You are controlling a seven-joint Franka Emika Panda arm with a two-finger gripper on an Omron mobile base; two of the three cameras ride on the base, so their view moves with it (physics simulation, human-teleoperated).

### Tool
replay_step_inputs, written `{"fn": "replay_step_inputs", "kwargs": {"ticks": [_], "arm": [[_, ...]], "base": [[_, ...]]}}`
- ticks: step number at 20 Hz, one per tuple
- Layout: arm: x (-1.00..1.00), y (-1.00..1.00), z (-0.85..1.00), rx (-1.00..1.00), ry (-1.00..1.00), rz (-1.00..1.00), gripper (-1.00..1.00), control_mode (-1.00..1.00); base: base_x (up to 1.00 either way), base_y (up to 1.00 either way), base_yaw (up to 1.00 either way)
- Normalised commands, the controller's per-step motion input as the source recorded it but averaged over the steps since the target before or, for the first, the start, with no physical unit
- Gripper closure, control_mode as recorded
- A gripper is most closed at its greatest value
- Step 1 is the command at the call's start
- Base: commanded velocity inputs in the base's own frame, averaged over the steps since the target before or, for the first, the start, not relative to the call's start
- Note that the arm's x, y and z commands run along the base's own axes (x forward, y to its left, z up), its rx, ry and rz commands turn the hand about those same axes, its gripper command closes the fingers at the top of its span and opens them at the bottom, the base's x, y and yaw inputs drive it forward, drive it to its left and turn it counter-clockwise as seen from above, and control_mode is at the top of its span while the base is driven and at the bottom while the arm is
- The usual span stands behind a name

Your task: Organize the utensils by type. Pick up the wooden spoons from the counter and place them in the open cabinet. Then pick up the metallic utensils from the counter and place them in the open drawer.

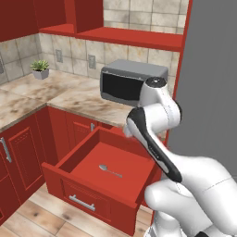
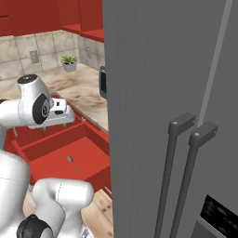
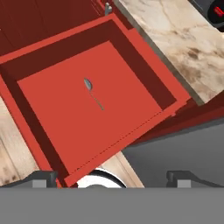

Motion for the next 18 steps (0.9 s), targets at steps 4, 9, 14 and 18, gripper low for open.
{"fn": "replay_step_inputs", "kwargs": {"ticks": [4,9,14,18], "arm": [[-0.77,-0.31,1.00,0.01,0.00,-0.19,-1.00,-1.00],[-0.70,-0.20,1.00,0.04,0.00,-0.19,-1.00,-1.00],[-0.46,-0.14,0.53,0.02,-0.03,-0.05,-1.00,-1.00],[-0.53,-0.05,-0.01,0.00,-0.21,0.00,-1.00,-1.00]], "base": [[0.00,0.00,0.00],[0.00,0.00,0.00],[0.00,0.00,0.00],[0.00,0.00,0.00]]}}
